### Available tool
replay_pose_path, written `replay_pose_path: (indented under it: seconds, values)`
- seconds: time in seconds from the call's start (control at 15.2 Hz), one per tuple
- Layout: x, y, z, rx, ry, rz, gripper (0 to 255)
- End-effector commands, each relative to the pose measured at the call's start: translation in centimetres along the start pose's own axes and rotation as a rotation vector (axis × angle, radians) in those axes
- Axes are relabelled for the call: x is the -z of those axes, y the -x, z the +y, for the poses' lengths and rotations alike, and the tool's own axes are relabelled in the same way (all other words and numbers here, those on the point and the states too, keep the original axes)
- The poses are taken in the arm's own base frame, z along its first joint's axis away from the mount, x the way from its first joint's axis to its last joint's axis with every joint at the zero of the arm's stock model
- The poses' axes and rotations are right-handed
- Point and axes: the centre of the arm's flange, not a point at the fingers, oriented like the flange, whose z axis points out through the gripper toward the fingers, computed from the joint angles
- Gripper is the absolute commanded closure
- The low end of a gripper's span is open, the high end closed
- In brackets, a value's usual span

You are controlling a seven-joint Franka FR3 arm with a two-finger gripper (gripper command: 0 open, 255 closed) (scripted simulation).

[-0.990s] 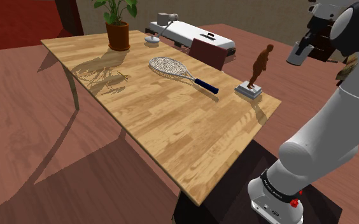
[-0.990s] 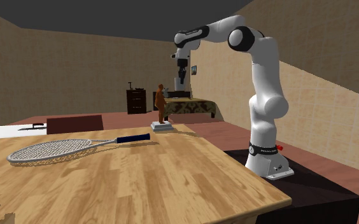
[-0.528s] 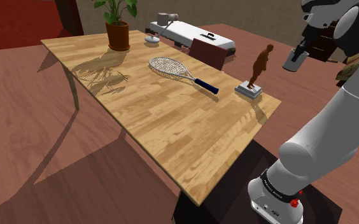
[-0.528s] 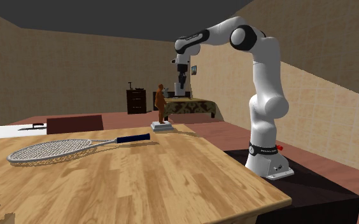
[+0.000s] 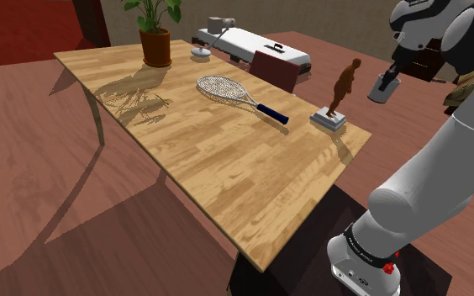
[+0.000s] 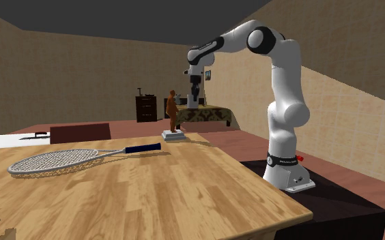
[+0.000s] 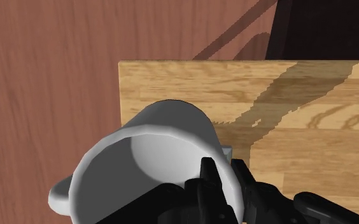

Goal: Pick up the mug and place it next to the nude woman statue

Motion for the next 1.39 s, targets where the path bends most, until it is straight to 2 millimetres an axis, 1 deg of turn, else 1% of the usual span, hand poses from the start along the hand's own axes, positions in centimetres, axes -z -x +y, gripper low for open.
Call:
replay_pose_path:
  seconds: [0.0, 1.32]
  values:
    - [-1.0, 0.1, -0.1, 0.000, 0.001, 0.000, 255]
    - [-11.6, 0.3, -0.7, 0.000, 0.001, 0.000, 255]
